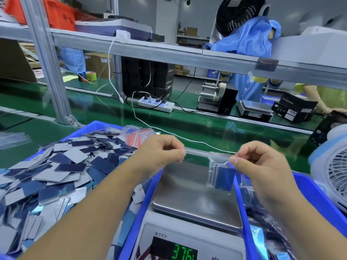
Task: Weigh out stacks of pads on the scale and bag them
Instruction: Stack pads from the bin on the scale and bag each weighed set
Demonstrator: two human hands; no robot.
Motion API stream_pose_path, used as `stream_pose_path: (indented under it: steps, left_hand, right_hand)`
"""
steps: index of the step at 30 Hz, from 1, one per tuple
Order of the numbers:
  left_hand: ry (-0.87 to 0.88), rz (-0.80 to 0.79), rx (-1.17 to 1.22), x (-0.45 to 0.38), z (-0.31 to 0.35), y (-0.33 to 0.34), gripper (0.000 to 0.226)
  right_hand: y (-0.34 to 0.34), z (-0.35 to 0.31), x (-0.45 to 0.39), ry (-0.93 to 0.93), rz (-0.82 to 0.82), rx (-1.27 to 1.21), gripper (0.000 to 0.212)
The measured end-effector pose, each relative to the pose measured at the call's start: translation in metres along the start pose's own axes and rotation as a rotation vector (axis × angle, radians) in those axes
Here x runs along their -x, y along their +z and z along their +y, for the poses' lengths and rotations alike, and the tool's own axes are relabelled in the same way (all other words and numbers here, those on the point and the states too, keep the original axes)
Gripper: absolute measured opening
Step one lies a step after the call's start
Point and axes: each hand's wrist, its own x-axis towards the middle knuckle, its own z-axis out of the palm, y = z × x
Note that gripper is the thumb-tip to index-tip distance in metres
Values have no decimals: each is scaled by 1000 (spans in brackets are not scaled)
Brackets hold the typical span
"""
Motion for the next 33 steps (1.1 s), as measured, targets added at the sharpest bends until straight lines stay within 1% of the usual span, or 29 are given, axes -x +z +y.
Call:
stream_pose_path:
  steps: [3,5,6,7,8,9,11,12,13,14,18,21,23,27,33]
  left_hand:
    - [-31,152,86,-5,-1,-12,17]
    - [-30,229,104,-8,0,-13,13]
    - [-38,260,113,-9,0,-14,13]
    - [-58,294,133,-10,-1,-15,15]
    - [-90,332,153,-12,-3,-17,19]
    - [-128,371,156,-14,-5,-20,24]
    - [-216,449,93,-16,-9,-26,27]
    - [-258,485,39,-18,-11,-28,26]
    - [-290,508,-31,-18,-14,-31,26]
    - [-311,510,-115,-19,-17,-33,25]
    - [-379,380,-478,-16,-29,-35,11]
    - [-395,349,-667,-10,-25,-31,12]
    - [-377,349,-727,-7,-20,-30,13]
    - [-376,335,-756,-6,-19,-29,13]
    - [-397,285,-794,-5,-18,-25,20]
  right_hand:
    - [-11,4,-5,13,111,-40,31]
    - [-6,7,-3,-9,135,41,29]
    - [-1,8,0,-31,118,108,26]
    - [5,8,4,-66,71,185,22]
    - [10,8,9,-104,-10,272,16]
    - [16,7,13,-135,-127,371,12]
    - [23,6,22,-192,-375,558,12]
    - [24,5,24,-220,-433,606,12]
    - [25,3,24,-244,-432,615,11]
    - [25,2,24,-259,-389,596,10]
    - [22,4,20,-224,-174,498,21]
    - [20,5,17,-177,-114,542,22]
    - [19,7,15,-145,-88,570,20]
    - [13,12,13,-122,-38,572,18]
    - [15,13,12,-137,-31,618,18]
